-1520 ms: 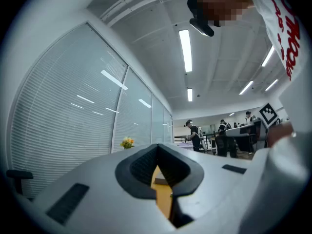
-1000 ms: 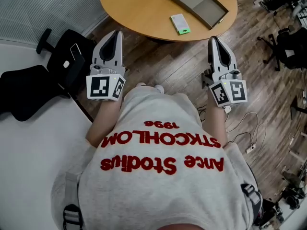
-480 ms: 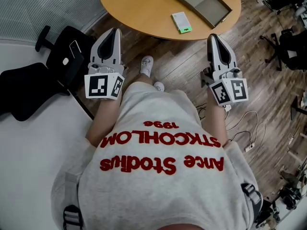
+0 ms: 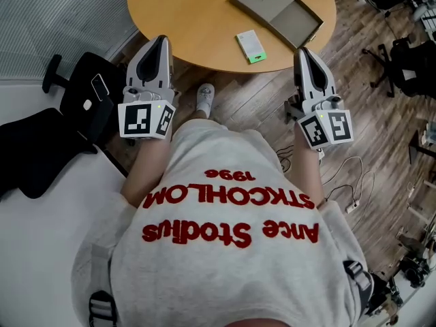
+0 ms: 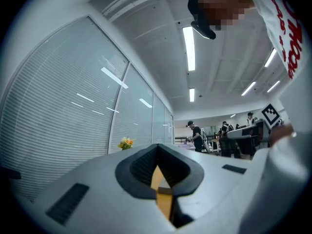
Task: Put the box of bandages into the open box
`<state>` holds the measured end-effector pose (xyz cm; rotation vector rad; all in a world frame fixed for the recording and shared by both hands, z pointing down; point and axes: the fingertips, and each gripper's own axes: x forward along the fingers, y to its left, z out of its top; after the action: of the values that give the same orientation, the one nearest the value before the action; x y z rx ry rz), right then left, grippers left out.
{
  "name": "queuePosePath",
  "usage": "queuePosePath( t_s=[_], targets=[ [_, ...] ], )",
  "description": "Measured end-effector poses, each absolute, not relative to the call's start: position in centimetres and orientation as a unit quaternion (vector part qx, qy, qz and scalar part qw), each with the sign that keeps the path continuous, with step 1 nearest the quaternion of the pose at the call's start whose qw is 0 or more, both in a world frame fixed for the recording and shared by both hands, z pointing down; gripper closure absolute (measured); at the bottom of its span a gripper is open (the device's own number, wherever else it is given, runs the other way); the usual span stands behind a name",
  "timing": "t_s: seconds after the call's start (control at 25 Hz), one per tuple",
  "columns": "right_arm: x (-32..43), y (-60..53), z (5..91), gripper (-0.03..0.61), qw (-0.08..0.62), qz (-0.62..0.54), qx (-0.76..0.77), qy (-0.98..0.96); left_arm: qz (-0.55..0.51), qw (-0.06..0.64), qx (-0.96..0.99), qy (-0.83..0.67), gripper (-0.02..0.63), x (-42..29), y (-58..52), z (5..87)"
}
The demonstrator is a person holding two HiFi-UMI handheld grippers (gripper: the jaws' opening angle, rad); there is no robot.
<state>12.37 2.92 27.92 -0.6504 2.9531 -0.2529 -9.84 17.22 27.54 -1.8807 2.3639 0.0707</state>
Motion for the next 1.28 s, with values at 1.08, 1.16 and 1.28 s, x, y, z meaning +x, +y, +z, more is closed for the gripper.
queuePosePath(
  t_s=[1.08, 1.16, 1.28],
  targets=[
    [1.0, -10.6, 27.0, 0.572, 0.066, -0.085, -0.291, 0.951, 0.038, 0.053, -0.694, 0.717, 0.607, -22.6, -1.3, 26.8],
    [0.2, -11.0, 27.0, 0.572, 0.064, -0.087, -0.292, 0.950, 0.038, 0.050, -0.696, 0.715, 0.607, -23.2, -1.9, 26.9],
    [-0.7, -11.5, 27.2, 0.572, 0.058, -0.090, -0.289, 0.951, 0.039, 0.044, -0.695, 0.717, 0.607, -23.9, -2.4, 27.2]
  ],
)
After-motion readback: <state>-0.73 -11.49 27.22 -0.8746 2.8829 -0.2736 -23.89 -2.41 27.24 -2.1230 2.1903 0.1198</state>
